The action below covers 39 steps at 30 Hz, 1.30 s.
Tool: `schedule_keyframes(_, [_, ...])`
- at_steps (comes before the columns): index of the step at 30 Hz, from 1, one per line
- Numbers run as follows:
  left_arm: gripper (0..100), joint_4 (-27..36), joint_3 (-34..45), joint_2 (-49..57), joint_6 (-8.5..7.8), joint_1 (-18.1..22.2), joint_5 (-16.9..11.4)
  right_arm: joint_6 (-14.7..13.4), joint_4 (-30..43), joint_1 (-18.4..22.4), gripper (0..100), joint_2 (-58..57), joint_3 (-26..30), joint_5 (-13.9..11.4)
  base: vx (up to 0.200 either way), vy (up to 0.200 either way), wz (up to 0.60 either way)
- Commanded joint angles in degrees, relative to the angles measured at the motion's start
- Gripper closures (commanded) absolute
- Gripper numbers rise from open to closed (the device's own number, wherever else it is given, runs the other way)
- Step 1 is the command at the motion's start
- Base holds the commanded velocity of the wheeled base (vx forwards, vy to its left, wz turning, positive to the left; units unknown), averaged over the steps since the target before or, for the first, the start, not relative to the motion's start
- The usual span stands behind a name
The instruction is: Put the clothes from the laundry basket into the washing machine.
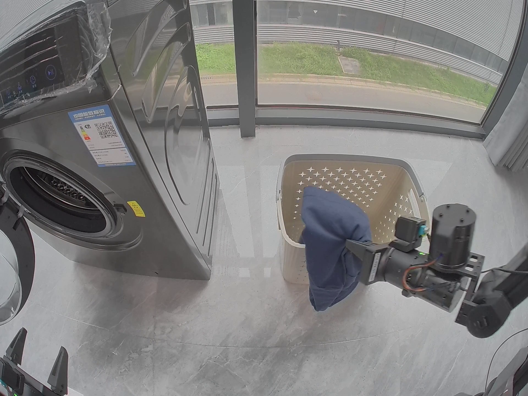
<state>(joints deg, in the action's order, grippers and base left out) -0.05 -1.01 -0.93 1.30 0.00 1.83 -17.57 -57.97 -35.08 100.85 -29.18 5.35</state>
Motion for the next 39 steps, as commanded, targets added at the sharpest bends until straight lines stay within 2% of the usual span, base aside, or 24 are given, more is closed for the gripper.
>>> schedule_keyframes(1, [0, 0.0, 0.9, 0.6, 0.10, 0.0, 0.0, 0.3, 0.8, -3.6, 100, -22.3, 8.5, -2.1, 0.000, 0.000, 0.00])
schedule_keyframes(6, [0, 0.0, 0.9, 0.6, 0.10, 0.0, 0.0, 1.0, 1.8, -3.8, 100, -30.6, 9.1, -5.4, 0.000, 0.000, 0.00])
schedule_keyframes(9, [0, 0.0, 0.9, 0.6, 0.10, 0.0, 0.0, 5.0, 4.8, -3.9, 100, -33.4, 9.1, -7.0, 0.000, 0.000, 0.00])
schedule_keyframes(10, [0, 0.0, 0.9, 0.6, 0.10, 0.0, 0.0, 5.0, 4.8, -3.9, 100, -33.4, 9.1, -7.0, 0.000, 0.000, 0.00])
schedule_keyframes(11, [0, 0.0, 0.9, 0.6, 0.10, 0.0, 0.0, 6.7, 6.1, -3.9, 100, -35.2, 9.0, -8.3, 0.000, 0.000, 0.00])
schedule_keyframes(14, [0, 0.0, 0.9, 0.6, 0.10, 0.0, 0.0, 6.7, 9.1, -3.9, 100, -36.4, 7.3, -11.2, -0.133, 0.000, 0.00])
schedule_keyframes(18, [0, 0.0, 0.9, 0.6, 0.01, 0.0, -0.2, 6.5, 11.4, -4.0, 100, -36.9, 6.0, -11.7, -0.200, 0.000, 0.00])
schedule_keyframes(27, [0, 0.0, 0.9, 0.6, 0.28, 0.0, -0.4, 6.4, 11.3, -4.3, 100, -37.1, 6.0, -11.8, -0.200, 0.000, 0.00])
schedule_keyframes(34, [0, 0.0, 0.8, 0.6, 0.45, 0.0, -0.5, 6.4, 11.2, -4.6, 100, -36.6, 6.2, -11.9, 0.000, 0.000, 0.00])
schedule_keyframes(39, [0, 0.0, 0.8, 0.5, 0.45, -0.1, -0.6, 6.4, 11.0, -4.8, 100, -36.6, 6.1, -12.6, 0.000, 0.200, 0.00])
